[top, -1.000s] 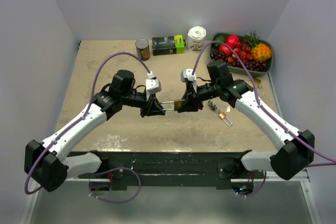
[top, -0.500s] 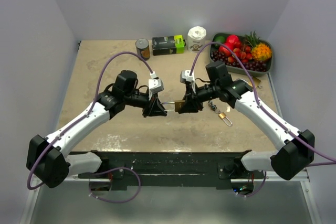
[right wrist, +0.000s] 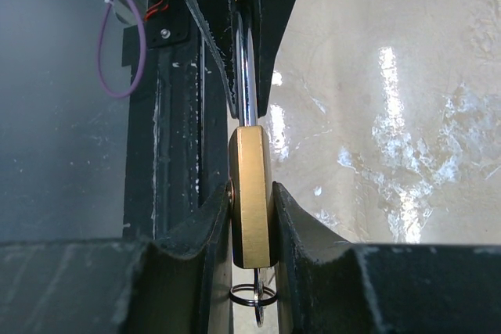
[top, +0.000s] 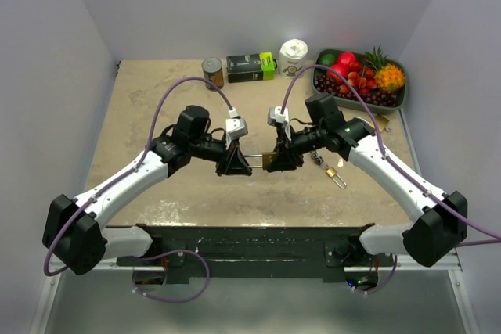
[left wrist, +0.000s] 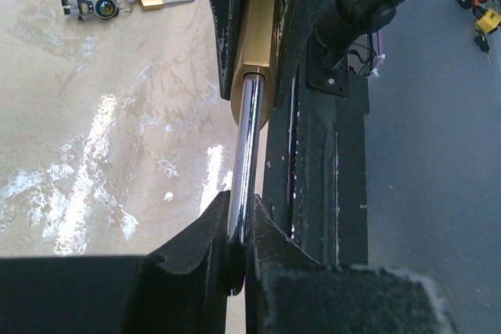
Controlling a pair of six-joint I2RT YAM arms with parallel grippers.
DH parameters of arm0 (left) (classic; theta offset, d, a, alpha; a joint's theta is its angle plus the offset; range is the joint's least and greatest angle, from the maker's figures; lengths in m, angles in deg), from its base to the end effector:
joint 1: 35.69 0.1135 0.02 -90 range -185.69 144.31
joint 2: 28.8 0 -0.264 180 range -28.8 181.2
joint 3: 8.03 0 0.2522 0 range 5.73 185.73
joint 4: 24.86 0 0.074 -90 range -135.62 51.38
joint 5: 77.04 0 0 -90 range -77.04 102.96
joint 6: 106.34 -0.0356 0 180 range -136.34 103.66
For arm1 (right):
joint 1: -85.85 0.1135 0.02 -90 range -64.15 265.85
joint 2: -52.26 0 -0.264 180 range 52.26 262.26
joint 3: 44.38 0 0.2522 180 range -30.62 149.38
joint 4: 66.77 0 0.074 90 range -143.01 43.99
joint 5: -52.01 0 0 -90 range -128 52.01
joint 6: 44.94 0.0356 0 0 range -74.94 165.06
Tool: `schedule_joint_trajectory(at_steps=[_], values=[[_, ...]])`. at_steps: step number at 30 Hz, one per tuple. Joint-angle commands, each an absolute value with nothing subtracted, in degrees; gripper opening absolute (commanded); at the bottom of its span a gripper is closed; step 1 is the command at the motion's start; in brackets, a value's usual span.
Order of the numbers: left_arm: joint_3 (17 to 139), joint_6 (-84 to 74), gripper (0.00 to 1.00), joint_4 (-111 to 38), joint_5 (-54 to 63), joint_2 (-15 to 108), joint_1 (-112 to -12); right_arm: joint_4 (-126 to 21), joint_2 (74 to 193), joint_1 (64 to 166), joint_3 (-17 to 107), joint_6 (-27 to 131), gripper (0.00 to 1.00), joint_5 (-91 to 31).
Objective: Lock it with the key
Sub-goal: Lock the lock.
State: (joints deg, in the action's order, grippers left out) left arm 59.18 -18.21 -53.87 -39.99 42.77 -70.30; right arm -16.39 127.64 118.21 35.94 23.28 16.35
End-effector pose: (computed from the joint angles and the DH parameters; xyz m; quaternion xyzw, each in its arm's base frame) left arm 0.2042 -0.1754 0.2923 0.4475 0.6822 -0.4962 0.2968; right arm 0.2135 0.1695 0.3232 -0.5288 0.6543 0.4518 0.2969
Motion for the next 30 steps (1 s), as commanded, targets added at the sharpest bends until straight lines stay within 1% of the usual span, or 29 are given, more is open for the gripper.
schedule_joint_trajectory(at_steps=[1,5,11,12,13,14,17,19,24,27,30], values=[[62.33,-12.04,0.0,-25.35,-42.94,45.12,-77.61,-34.99,129.52,127.51,38.2,24.4,0.0,27.31],[62.77,-12.21,0.0,-25.44,-43.03,45.64,-77.7,-34.38,129.7,127.51,38.37,23.79,0.0,27.22],[61.46,-15.55,0.0,-30.8,-42.76,43.46,-76.21,-30.43,128.82,126.46,39.25,22.21,0.0,25.99],[60.85,-15.38,0.0,-31.59,-43.2,43.01,-75.51,-29.9,128.56,125.76,39.42,22.21,0.08,25.47],[60.23,-15.37,0.0,-32.03,-43.81,42.49,-73.33,-27.72,128.47,124.01,39.69,22.03,0.2,25.29],[59.18,-15.37,0.0,-32.64,-44.69,41.44,-72.09,-25.7,128.38,122.95,40.04,19.59,0.4,25.46],[58.38,-17.64,0.0,-36.67,-46.97,39.85,-67.16,-16.38,127.94,118.3,41.79,12.31,0.61,25.2],[58.73,-22.57,0.0,-43.61,-47.42,38.97,-65.4,-10.59,127.41,115.49,42.33,9.3,0.65,24.67],[59.61,-33.02,0.0,-54.51,-46.28,36.86,-64.08,-5.29,125.83,112.04,43.29,5.25,0.69,22.92],[60.14,-34.0,0.0,-56.37,-47.07,36.59,-62.67,-3.62,125.83,111.25,43.99,4.98,0.7,21.07],[60.84,-34.53,0.0,-57.52,-47.33,36.07,-62.23,-3.18,126.18,110.72,43.91,4.89,0.69,20.54]])
